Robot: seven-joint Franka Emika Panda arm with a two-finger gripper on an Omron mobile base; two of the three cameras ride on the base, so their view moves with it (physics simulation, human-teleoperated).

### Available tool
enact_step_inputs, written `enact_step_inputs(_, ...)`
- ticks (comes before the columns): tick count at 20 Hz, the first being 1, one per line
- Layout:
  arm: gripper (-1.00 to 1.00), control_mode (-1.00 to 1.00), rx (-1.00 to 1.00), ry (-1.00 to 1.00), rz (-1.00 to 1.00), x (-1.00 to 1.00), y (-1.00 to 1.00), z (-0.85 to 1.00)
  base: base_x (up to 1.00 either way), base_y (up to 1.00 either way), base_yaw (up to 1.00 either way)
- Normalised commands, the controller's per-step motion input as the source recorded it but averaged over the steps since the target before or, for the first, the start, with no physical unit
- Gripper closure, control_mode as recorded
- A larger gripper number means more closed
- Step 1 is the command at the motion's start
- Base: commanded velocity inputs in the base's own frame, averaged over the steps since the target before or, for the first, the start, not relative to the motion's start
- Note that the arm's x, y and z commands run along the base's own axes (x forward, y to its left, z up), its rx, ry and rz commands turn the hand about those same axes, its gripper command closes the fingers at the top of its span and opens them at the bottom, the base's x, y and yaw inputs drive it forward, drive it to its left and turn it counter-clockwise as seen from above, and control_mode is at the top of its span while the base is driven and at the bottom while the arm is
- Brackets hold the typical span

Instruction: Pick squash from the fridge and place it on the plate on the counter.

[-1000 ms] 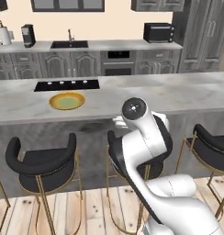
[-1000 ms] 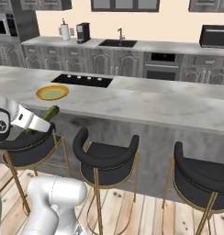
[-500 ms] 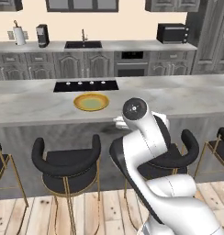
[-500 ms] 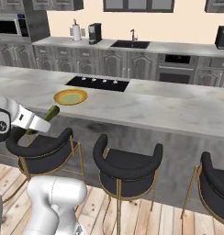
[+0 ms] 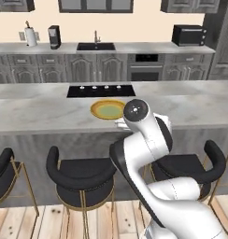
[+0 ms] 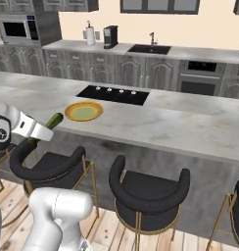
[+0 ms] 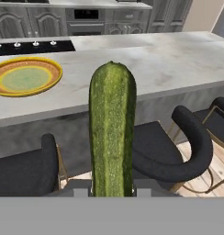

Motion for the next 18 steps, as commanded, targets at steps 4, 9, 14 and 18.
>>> enact_step_inputs(4, 1.00, 1.00, 0.00, 0.00, 0.00, 0.00, 0.00, 0.00, 0.34, 0.14, 0.11)
enact_step_inputs(9, 1.00, 1.00, 0.00, 0.00, 0.00, 0.00, 0.00, 0.00, 0.36, 0.18, 0.11)
enact_step_inputs(14, 1.00, 1.00, 0.00, 0.00, 0.00, 0.00, 0.00, 0.00, 0.40, 0.26, 0.10)
enact_step_inputs(18, 1.00, 1.00, 0.00, 0.00, 0.00, 0.00, 0.00, 0.00, 0.44, 0.22, 0.11)
